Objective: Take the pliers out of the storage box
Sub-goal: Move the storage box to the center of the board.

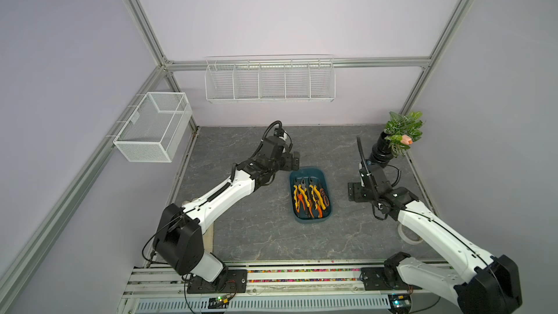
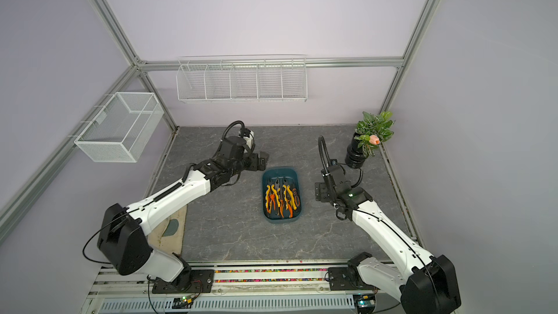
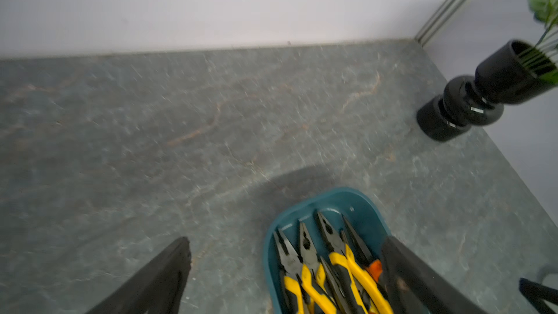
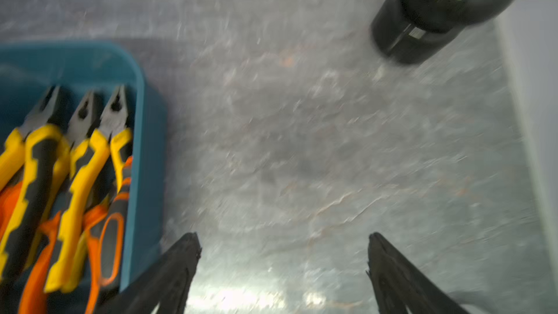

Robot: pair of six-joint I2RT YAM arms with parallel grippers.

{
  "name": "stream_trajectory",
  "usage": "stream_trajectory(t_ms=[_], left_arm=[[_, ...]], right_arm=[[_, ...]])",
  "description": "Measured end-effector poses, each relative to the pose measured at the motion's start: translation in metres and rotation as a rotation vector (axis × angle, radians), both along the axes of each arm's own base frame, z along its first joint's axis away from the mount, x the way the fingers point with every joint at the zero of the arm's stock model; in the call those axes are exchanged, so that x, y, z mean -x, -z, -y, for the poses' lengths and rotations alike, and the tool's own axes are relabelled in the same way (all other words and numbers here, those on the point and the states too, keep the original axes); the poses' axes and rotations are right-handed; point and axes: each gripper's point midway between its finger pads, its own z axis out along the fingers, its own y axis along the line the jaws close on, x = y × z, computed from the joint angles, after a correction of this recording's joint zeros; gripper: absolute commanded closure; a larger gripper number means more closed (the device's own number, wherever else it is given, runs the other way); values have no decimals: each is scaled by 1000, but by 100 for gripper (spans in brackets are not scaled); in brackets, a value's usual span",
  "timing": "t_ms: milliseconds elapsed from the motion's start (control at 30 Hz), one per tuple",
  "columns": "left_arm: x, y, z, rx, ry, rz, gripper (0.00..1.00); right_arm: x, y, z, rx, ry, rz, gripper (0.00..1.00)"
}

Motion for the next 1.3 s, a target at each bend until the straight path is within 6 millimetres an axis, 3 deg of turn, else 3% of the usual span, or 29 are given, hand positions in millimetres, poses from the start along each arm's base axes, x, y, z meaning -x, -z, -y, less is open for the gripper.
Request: stream_trajectory(t_ms=[133,333,467,767,900,1033,1300], left_arm=[[17,47,10,-19,21,-175,5],[39,88,15,-17,-7,-411,19],[51,94,5,-53,-54,-484,30],[69,114,-11,-106,-101,-567,30],[71,123,-14,-119,-114,-589,41],[71,136,-16,-144,-131,-613,65],[70,139,-6,-139,-107,-615,83]], right_arm=[[8,12,-6,-40,6,-71,2],[11,16,-6,-51,32,-102,1],[11,15,-6,-67,44,-89,1],[11,23,-6,-66,48,-95,1],[13,29,-5,-62,49,-104,0],[16,35,-3,-56,50,-114,0],[19,40,-1,-53,56,-116,0]])
